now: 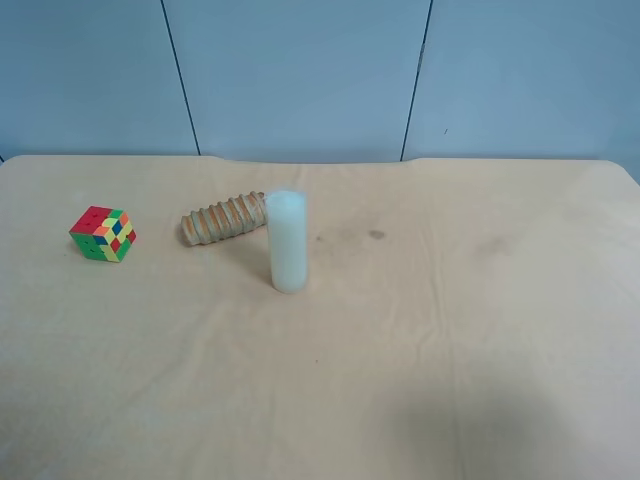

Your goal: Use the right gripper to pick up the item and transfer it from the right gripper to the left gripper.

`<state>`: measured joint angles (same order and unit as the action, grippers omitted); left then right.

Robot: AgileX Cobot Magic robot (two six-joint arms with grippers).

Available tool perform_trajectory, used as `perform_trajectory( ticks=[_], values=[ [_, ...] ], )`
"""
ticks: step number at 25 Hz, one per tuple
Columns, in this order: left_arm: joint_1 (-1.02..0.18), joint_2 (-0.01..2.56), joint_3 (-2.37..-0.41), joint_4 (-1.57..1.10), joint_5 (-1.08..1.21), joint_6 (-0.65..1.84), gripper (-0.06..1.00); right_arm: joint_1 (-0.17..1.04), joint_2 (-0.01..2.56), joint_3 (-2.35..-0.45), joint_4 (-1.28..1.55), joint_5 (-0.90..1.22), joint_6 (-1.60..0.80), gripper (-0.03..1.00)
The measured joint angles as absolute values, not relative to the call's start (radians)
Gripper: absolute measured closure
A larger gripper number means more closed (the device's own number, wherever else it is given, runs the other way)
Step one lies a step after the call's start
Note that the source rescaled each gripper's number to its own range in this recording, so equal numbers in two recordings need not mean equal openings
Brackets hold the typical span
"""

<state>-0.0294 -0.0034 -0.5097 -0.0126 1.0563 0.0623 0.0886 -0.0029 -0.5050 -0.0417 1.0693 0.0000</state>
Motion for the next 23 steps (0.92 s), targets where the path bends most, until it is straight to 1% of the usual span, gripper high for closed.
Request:
perform_trajectory(
  ticks=[3, 6, 23],
  values=[
    [-0.029, -0.003, -0.51, -0.013, 1.056, 0.062, -0.05, 0.039, -0.003, -0.505, -0.042, 1.069, 0.0, -0.03],
    [-0.029, -0.003, -0.51, -0.013, 1.056, 0.062, -0.05, 0.016, -0.003, -0.505, -0.042, 1.069, 0.0, -0.03],
    [-0.029, -0.003, -0.51, -0.015, 1.056, 0.062, -0.05, 0.01, -0.003, -0.505, -0.042, 1.069, 0.0, -0.03]
  ],
)
